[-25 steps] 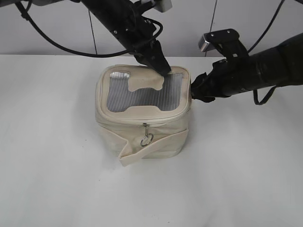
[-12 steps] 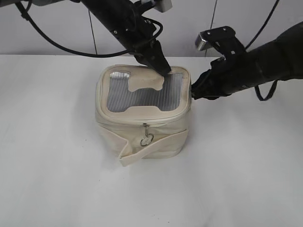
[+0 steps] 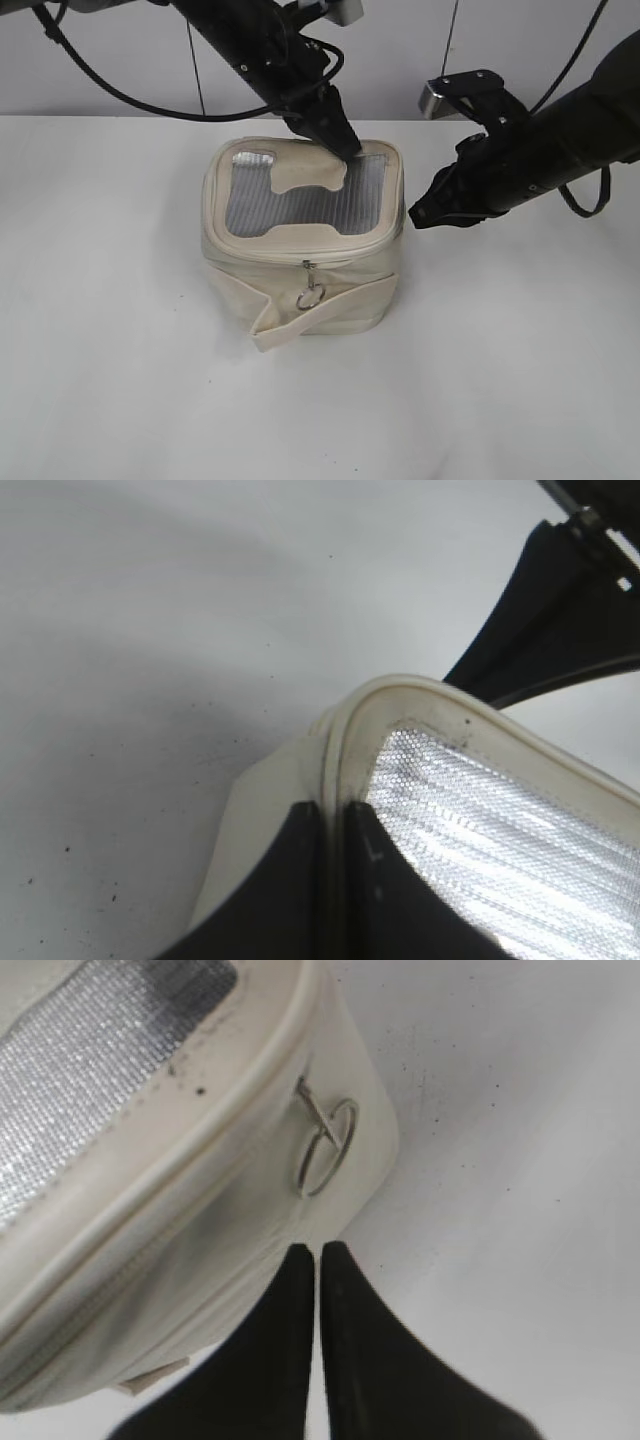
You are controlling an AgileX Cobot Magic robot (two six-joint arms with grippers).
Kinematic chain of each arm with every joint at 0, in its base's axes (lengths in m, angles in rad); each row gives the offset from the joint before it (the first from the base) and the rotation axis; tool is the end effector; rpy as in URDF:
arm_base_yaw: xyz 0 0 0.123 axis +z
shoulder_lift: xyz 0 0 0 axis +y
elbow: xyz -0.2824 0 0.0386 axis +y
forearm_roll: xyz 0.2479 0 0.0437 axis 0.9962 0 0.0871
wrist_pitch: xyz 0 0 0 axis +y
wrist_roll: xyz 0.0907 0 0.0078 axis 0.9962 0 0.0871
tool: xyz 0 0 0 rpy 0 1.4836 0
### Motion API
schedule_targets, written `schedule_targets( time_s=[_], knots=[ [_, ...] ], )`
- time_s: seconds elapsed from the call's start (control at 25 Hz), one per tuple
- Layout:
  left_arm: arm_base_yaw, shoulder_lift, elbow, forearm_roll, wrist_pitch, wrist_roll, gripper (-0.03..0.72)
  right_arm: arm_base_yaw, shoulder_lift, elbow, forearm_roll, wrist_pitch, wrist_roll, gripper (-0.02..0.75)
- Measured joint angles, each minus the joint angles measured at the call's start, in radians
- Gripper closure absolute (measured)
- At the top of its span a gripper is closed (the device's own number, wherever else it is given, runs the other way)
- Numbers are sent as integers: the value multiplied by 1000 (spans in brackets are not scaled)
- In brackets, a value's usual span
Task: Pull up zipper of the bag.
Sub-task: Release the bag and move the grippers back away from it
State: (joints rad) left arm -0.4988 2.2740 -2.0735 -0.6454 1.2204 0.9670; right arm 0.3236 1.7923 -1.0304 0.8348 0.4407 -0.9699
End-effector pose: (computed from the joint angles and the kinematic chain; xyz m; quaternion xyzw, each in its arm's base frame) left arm 0.4030 -0.2781 0.2355 0.5759 0.7487 -0.2742 0.1807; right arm 0.3294 0.1409 0.1787 -0.2827 0.9024 0.1727 0.2755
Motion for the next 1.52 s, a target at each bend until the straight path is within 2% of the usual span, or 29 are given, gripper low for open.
schedule_targets(
  time_s=[0.08,0.24,0.36,0.56,0.76,0.84,1.2,1.36,1.52],
  knots=[
    [0,0,0,0,0,-2,650,0,0,0,4,-2,10,647],
    [0,0,0,1,0,-5,650,0,0,0,49,13,15,384],
    [0,0,0,1,0,-6,650,0,0,0,55,-9,13,328],
    [0,0,0,1,0,-7,650,0,0,-11,70,-19,-22,338],
    [1,0,0,7,-1,-7,650,-6,33,-33,183,4,-160,344],
    [4,0,0,10,-3,-9,650,-7,46,-38,214,3,-208,369],
    [5,0,0,9,-4,-10,650,-7,111,-93,251,-1,-262,708],
    [5,0,0,9,-3,-10,650,-7,110,-99,221,3,-231,729],
    [5,0,0,9,-3,-10,650,-7,86,-103,49,31,-14,729]
  ],
)
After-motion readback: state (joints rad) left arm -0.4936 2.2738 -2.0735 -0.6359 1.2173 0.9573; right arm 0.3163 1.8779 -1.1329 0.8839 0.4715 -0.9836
